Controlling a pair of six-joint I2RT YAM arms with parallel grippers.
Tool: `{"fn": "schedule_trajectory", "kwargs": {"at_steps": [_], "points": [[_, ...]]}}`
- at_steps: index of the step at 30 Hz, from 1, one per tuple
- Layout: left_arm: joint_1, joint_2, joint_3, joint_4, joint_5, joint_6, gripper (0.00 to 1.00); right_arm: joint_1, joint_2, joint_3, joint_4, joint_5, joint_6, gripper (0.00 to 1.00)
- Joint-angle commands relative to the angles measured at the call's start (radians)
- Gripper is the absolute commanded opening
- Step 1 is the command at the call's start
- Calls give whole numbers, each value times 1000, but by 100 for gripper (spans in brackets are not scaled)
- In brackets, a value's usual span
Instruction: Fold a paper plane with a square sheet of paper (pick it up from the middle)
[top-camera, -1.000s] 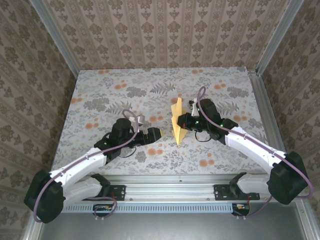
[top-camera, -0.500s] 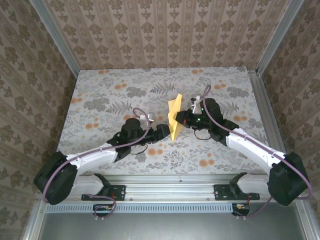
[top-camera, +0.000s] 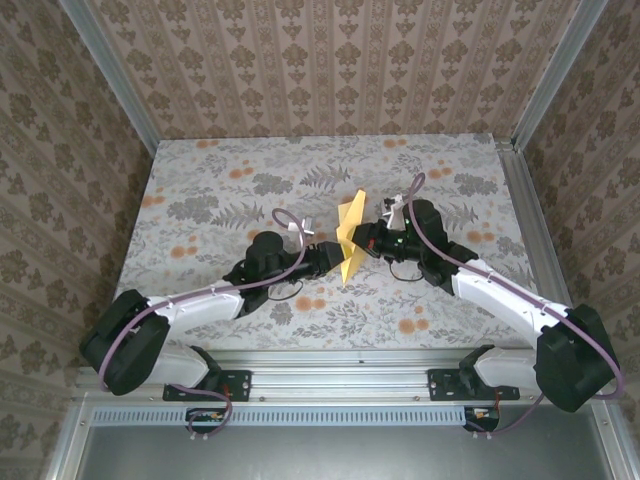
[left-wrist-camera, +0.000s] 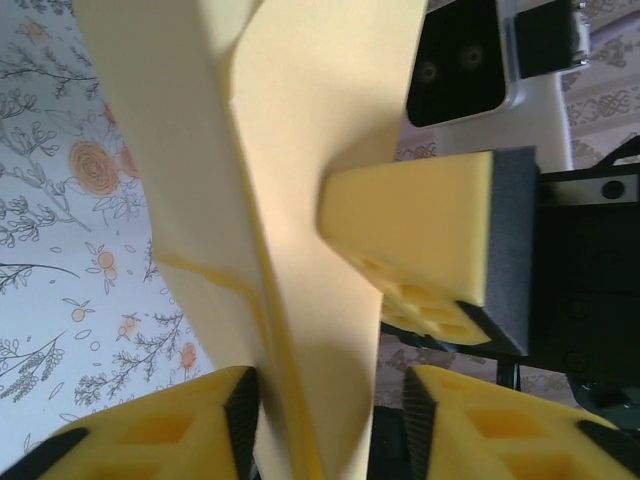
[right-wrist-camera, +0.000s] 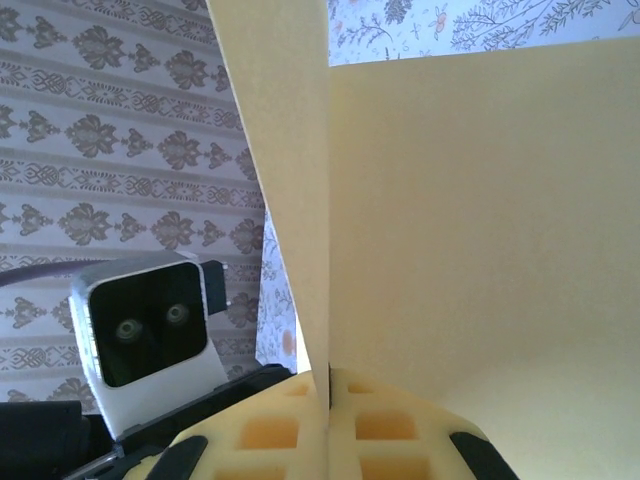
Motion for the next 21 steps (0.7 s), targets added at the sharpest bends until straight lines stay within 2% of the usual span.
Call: {"fn": "schedule_trajectory", "kwargs": {"at_steps": [1,13,16,18,21], "points": [[-5,0,29,30,29,7,39,-7,-26,-17,47,-30,22,0],[9,2,43,-32,56,36,19,-17,-28,-32,57,-44,28,1],[15,-1,47,-60,62,51,10,-18,-29,-33,56,-46,26,15],[22,-11,54,-99,67,67,9,-20,-37,-28,27,-37,10,25],[33,-55,83,-276,58,154,8,-37,-57,-21,-34,-25,-29,35]]}}
